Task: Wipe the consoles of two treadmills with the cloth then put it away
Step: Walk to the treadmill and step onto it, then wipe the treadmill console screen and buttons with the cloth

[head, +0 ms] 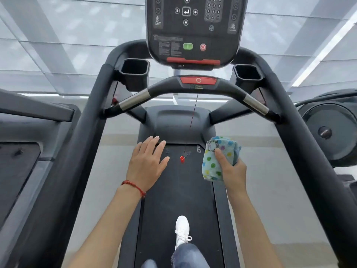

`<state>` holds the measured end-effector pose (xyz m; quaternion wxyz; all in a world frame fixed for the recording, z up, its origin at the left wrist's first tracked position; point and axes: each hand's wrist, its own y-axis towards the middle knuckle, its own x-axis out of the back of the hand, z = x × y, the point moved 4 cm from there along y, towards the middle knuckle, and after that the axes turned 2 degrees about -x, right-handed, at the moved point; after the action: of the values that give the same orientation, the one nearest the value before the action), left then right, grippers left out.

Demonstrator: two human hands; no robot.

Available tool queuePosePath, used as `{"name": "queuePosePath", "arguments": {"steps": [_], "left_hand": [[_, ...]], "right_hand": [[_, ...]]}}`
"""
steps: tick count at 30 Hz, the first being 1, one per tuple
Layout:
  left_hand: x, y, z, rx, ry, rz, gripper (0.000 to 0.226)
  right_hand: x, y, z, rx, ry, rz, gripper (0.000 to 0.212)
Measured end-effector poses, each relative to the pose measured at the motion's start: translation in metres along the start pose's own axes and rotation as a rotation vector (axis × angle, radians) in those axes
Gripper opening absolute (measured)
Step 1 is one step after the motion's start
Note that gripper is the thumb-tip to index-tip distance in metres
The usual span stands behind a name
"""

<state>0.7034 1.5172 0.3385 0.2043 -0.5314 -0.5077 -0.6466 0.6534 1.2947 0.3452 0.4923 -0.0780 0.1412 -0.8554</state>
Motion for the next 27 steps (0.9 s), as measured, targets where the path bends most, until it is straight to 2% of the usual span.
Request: {"name": "queuePosePath", "arguments": {"steps": [7, 15, 21, 27], "left_hand": [[-0.021, 0.128, 0.018, -0.017, 0.023, -0.106, 0.046], [-0.032, 0.246, 0.066, -0.002, 0.033, -0.148, 0.046], [-0.047, 0.336, 0.111, -0.047, 0.024, -0.216, 0.047], [-0.051, 0.421, 0.159, -0.103, 0.018, -0.270, 0.048]], "right_hand": [[-0.026, 0.107, 0.075, 0.064, 0.022, 0.035, 0.024], [-0.076, 0.204, 0.148, 0.151, 0.057, 0.051, 0.023], [-0.127, 0.273, 0.194, 0.250, 0.014, -0.019, 0.032], [-0.176, 0.337, 0.249, 0.327, 0.012, -0.084, 0.026]]}}
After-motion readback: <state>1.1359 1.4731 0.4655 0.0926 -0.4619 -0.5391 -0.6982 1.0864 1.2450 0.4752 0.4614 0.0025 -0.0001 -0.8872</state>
